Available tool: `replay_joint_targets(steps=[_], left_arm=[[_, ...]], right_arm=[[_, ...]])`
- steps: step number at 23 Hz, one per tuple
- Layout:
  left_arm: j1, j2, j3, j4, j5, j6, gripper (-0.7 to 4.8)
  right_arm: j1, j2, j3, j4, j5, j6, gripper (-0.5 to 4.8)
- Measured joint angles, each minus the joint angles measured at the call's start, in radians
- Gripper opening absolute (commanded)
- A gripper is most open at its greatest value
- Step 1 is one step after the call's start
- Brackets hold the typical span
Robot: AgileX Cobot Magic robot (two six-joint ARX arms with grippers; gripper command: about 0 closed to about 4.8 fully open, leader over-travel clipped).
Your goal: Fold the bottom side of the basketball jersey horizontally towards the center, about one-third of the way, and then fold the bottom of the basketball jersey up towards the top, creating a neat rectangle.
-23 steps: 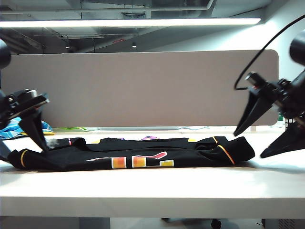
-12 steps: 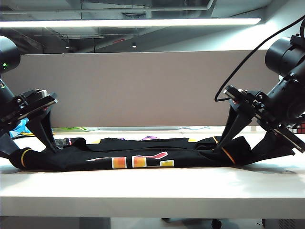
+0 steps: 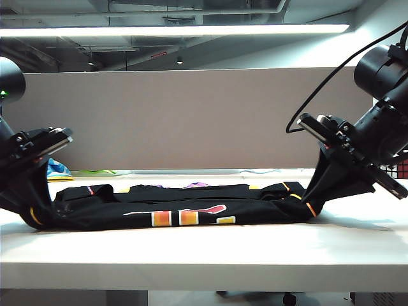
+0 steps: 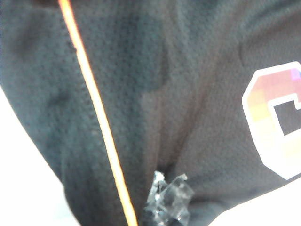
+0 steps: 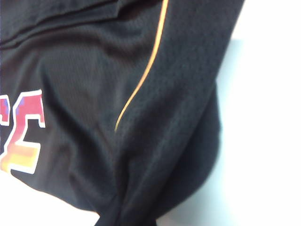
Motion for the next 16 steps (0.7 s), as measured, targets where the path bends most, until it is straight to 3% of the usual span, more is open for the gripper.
replay_joint_targets(steps=[5, 10, 13, 16], left_arm=[[-0.020, -0.211, -0.011, -0.296, -0.011, 0.062, -0.06], [-0.085, -0.570, -0.010, -0.486, 0.035, 0.023, -0.06], [-0.097, -0.678, -0.010, -0.469, 0.021, -0.027, -0.06], [-0.095, -0.650, -0.009, -0.289, -0.065, -0.052, -0.06]], right_arm=[[0.002, -0.214, -0.053, -0.224, -0.018, -0.114, -0.08], [0.010, -0.580, -0.142, -0.443, -0.043, -0.127, -0.09], [0.008, -0.743, -0.139, -0.463, -0.028, -0.114, -0.09], [0.007, -0.739, -0.126, -0.350, 0.075, -0.099, -0.09]])
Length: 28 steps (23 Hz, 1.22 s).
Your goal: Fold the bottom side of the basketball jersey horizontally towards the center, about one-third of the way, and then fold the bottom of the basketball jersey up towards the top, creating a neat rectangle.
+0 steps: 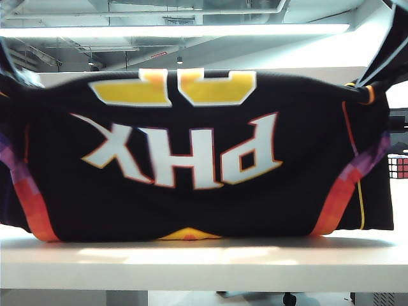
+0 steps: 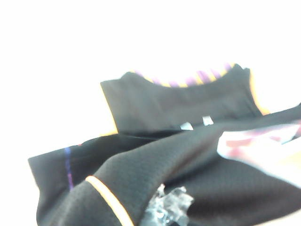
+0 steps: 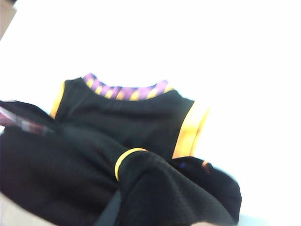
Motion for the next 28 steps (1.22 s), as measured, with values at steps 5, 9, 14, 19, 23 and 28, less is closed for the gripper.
replay_joint_targets(steps=[5, 9, 14, 19, 23, 28], left_arm=[[0.028, 0.358, 0.041, 0.324, -0.028, 0.000, -0.06], [0.066, 0.623, 0.180, 0.458, -0.024, 0.002, -0.03], [0.092, 0.775, 0.276, 0.569, -0.029, 0.005, 2.87], [0.122, 0.759, 0.346, 0.657, -0.007, 0.004, 2.89], [0.133, 0.694, 0.347, 0.685, 0.031, 0.001, 2.86], [0.129, 0.579, 0.317, 0.428, 0.029, 0.052, 2.14]], right_arm=[[-0.035, 0.316, 0.068, 0.219, 0.072, 0.002, -0.08], [-0.067, 0.570, 0.221, 0.335, 0.065, 0.002, 0.46], [-0.091, 0.736, 0.349, 0.404, 0.059, -0.008, 3.28], [-0.134, 0.748, 0.466, 0.452, 0.020, -0.009, 3.28], [-0.159, 0.713, 0.484, 0.446, -0.109, -0.008, 3.23], [-0.163, 0.622, 0.467, 0.203, -0.156, -0.056, 2.57]])
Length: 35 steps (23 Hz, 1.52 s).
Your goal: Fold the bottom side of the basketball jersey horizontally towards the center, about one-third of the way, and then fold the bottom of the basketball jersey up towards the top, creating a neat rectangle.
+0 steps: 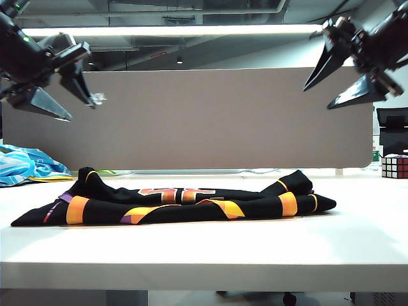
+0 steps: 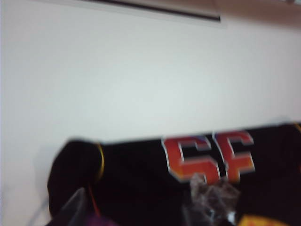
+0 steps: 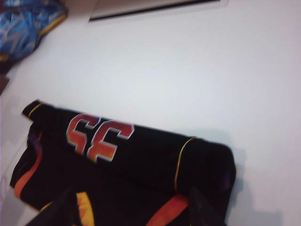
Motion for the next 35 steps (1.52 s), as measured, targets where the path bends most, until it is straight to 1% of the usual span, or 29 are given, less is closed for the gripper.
replay_joint_targets(steps=[2, 5, 6, 8, 9, 10, 12, 15, 16, 18, 20, 22, 24, 28, 31, 35], left_arm=[[-0.005, -0.078, -0.068, -0.041, 0.000, 0.006, 2.05], [-0.010, -0.230, -0.183, -0.054, 0.000, 0.007, 2.03], [-0.010, -0.287, -0.219, -0.042, -0.003, 0.010, 1.86], [-0.010, -0.407, -0.289, -0.030, -0.011, 0.013, 1.06], [-0.010, -0.463, -0.320, -0.027, -0.011, 0.014, 0.81], [-0.011, -0.517, -0.351, -0.023, -0.011, 0.015, 0.73], [-0.010, -0.717, -0.466, 0.003, -0.017, 0.019, 0.21], [-0.010, -0.885, -0.562, 0.018, -0.034, 0.018, 0.15], [-0.010, -0.918, -0.583, 0.024, -0.037, 0.019, 0.14], [-0.010, -1.013, -0.647, 0.052, -0.052, 0.021, -0.06], [-0.010, -1.098, -0.706, 0.047, -0.064, 0.018, -0.06], [-0.010, -1.263, -0.801, 0.048, -0.084, 0.001, -0.06], [-0.010, -1.369, -0.857, 0.048, -0.092, -0.005, -0.06], [-0.010, -1.513, -0.938, 0.047, -0.106, -0.010, -0.06], [-0.010, -1.506, -0.973, 0.067, -0.122, -0.032, -0.06], [-0.010, -1.506, -1.016, 0.091, -0.137, -0.084, -0.06]], right_arm=[[0.000, -0.082, -0.056, -0.013, -0.001, -0.018, 1.87], [0.000, -0.225, -0.150, -0.014, 0.005, -0.028, 0.79], [0.000, -0.286, -0.187, -0.011, 0.013, -0.029, 0.58], [0.001, -0.378, -0.246, 0.008, 0.026, -0.033, 0.29], [0.000, -0.422, -0.279, 0.023, 0.039, -0.036, 0.28], [0.000, -0.467, -0.313, 0.027, 0.051, -0.037, 0.20], [0.000, -0.661, -0.458, 0.051, 0.080, -0.068, 0.20], [0.001, -0.773, -0.555, 0.085, 0.096, -0.084, 0.20], [0.001, -0.818, -0.593, 0.095, 0.109, -0.085, 0.20], [0.000, -0.909, -0.667, 0.097, 0.128, -0.085, 0.20], [0.001, -0.973, -0.721, 0.101, 0.136, -0.084, 0.20], [0.001, -1.094, -0.827, 0.106, 0.183, -0.084, 0.19], [0.001, -1.164, -0.882, 0.106, 0.220, -0.084, 0.06], [0.001, -1.286, -0.956, 0.109, 0.302, -0.082, 0.06], [0.001, -1.351, -1.001, 0.120, 0.358, -0.081, 0.06], [0.001, -1.442, -1.063, 0.139, 0.404, -0.081, 0.06]])
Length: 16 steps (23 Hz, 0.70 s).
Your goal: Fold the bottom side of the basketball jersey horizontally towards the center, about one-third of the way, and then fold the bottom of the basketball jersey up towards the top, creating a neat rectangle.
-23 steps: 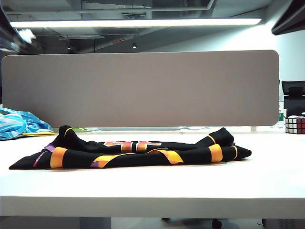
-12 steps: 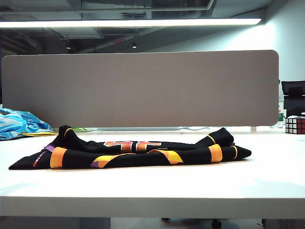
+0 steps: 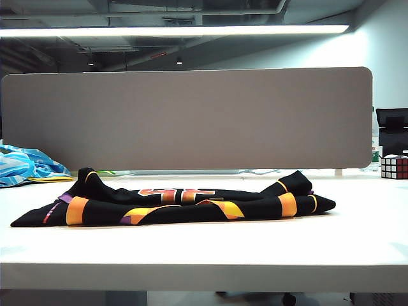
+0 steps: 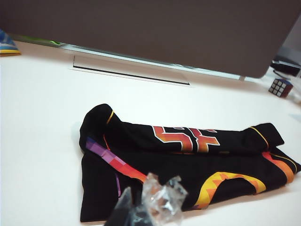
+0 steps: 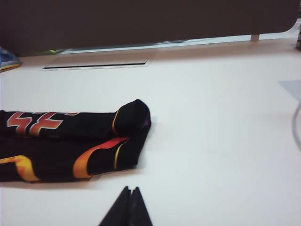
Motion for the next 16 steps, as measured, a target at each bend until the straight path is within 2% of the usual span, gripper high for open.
replay_joint_targets(steps=[3, 7, 10, 12, 16], left_arm=[[0.000, 0.001, -0.080, 0.055, 0.000, -0.009, -0.06], [0.000, 0.001, -0.094, 0.064, -0.008, 0.008, -0.06], [0.003, 0.001, -0.094, 0.090, -0.061, 0.094, -0.06], [0.003, 0.001, -0.094, 0.157, -0.105, 0.205, -0.06], [0.003, 0.000, -0.094, 0.245, -0.117, 0.287, -0.06]], right_arm=[[-0.001, -0.068, -0.061, 0.018, 0.075, 0.000, 0.07], [-0.001, -0.097, -0.100, 0.024, 0.111, -0.007, 0.06], [-0.001, -0.097, -0.110, 0.025, 0.124, -0.013, -0.01], [-0.001, -0.097, -0.119, 0.049, 0.125, -0.047, -0.01], [-0.001, -0.097, -0.119, 0.105, 0.127, -0.058, -0.01]])
